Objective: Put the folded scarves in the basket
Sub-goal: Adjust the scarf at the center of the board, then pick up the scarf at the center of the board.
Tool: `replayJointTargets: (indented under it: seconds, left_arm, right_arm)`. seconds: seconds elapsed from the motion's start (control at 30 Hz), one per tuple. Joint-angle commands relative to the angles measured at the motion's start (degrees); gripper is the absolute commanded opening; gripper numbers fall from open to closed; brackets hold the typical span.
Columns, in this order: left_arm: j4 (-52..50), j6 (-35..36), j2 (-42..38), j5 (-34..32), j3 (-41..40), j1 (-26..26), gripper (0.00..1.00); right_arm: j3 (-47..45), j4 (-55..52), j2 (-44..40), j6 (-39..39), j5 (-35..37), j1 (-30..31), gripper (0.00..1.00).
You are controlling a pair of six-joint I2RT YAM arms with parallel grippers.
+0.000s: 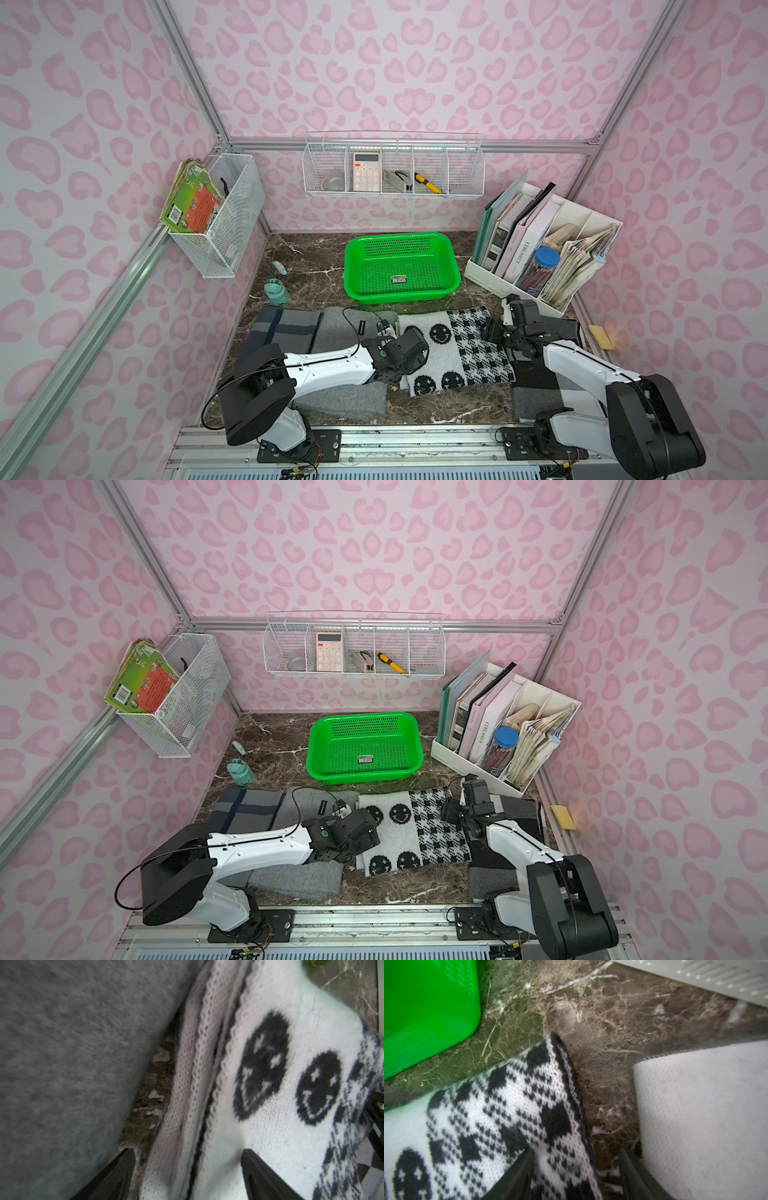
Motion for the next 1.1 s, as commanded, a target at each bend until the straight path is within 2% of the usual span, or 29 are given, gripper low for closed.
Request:
replayJointTargets:
  seconds: [0.0,0.43,0.67,0.73,0.9,1.07]
  left_arm:
    - [0.1,-0.2,1.4,0.4,0.2,0.2,0.85]
    - [0.6,-2.5,4.3,1.9,-0.3,1.5,0.82]
    - [0.6,-2.4,4.1,1.8,-0.6,1.5,0.69]
    - [0.7,-2.1,3.9,1.9,-0.5,1.5,0.64]
    - [1.9,-0.1,3.8,2.3,-0.3,1.5,0.54]
    - [3.0,1.3,3.6,3.1,-0.2,1.7,0.41]
  right_arm:
    - [0.5,1.3,1.0,-0.3,-1.0,0.1,0.67]
    - [-1.2,2.3,3.1,0.9,-1.8,1.0,0.70]
    - [-1.6,2.0,3.8,2.0,-0.6,3.4,0.68]
    - [-2.1,2.2,3.8,2.4,-0.4,3.9,0.64]
    - [-3.2,2.3,2.7,3.3,-0.5,3.9,0.46]
    - [-4.0,1.4,-1.1,3.6,-0.4,3.8,0.22]
